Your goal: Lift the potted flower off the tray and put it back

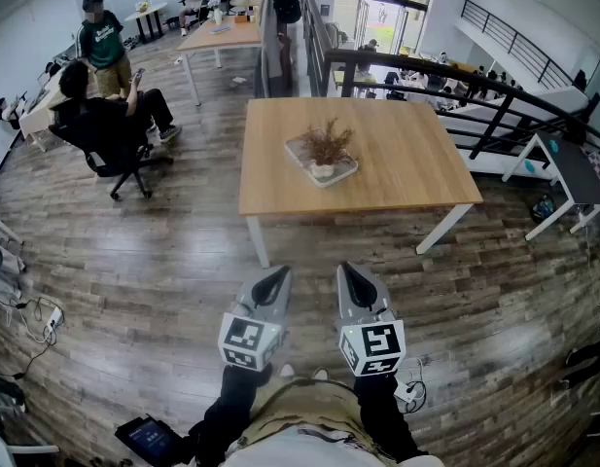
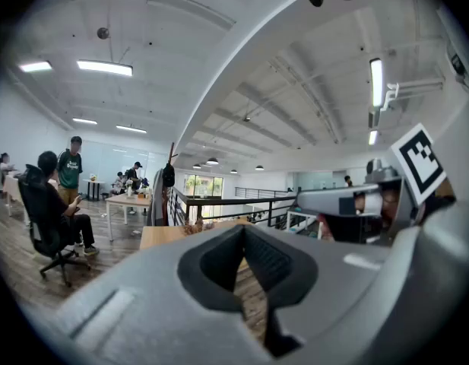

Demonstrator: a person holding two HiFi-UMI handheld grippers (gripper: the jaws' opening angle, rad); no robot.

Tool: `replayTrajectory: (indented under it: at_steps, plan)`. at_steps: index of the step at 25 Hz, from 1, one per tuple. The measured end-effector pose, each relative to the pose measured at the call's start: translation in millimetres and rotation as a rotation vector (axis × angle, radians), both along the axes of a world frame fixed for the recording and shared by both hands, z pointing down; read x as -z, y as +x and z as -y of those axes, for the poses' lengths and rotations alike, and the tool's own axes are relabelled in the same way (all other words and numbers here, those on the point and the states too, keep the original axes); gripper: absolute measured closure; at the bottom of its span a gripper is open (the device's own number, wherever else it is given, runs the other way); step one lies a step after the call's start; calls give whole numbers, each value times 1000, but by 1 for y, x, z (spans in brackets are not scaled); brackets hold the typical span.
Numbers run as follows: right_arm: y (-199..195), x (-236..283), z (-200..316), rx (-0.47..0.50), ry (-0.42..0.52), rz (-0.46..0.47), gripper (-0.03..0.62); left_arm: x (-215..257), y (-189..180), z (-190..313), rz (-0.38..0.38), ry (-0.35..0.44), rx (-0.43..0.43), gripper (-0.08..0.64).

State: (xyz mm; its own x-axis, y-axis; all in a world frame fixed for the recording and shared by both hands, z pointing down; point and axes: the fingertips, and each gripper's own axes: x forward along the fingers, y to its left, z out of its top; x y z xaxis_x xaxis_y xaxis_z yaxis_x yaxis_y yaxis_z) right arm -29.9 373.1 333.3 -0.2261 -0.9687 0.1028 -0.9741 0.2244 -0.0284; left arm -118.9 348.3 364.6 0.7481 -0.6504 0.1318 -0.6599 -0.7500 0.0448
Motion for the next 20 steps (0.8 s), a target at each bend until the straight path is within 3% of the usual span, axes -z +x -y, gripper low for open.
replayTrajectory:
  at_steps: [11, 20]
  plan:
    - [-22, -6, 23, -18, -3, -29, 591, -7, -39, 29, -10, -13, 69, 558]
    - [-48, -23, 35, 7, -16, 11, 589, -29, -60, 34, -13, -61, 31, 558]
